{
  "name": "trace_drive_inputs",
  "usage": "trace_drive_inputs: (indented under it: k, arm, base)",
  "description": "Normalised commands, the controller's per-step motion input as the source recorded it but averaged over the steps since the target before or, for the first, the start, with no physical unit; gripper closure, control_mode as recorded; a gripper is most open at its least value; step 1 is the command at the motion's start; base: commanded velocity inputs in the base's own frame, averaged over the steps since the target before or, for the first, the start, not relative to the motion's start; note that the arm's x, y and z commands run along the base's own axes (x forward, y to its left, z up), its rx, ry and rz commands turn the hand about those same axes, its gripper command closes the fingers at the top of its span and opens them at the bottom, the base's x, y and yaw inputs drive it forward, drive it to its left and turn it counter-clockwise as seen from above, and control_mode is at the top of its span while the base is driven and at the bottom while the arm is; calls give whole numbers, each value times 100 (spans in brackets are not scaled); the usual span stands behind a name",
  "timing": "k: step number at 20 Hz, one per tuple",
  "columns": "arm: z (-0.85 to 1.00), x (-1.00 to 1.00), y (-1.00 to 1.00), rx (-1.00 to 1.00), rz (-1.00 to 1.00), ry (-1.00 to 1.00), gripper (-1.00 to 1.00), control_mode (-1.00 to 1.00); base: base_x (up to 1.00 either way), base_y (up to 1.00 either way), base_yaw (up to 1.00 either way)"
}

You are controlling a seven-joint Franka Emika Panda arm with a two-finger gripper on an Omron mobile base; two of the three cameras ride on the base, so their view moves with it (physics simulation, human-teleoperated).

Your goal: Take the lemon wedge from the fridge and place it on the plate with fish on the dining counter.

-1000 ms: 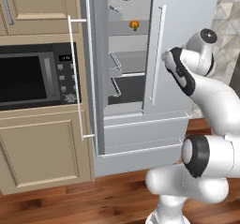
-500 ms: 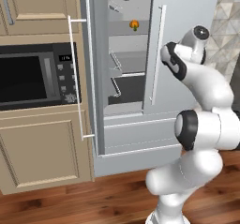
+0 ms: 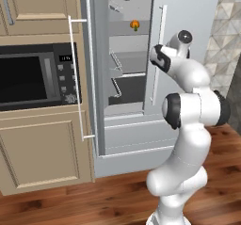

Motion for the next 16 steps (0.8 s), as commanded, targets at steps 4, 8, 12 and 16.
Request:
trace_drive_inputs:
  k: [4,8,12,16]
  arm:
    - [0,66,7,5,2,0,-100,-100]
    - [-3,6,0,0,0,0,-100,-100]
    - [-23,24,0,0,0,0,-100,-100]
    - [-30,33,0,0,0,0,-100,-100]
  base:
    - [0,0,0]
    - [0,0,0]
    - [0,0,0]
    - [0,0,0]
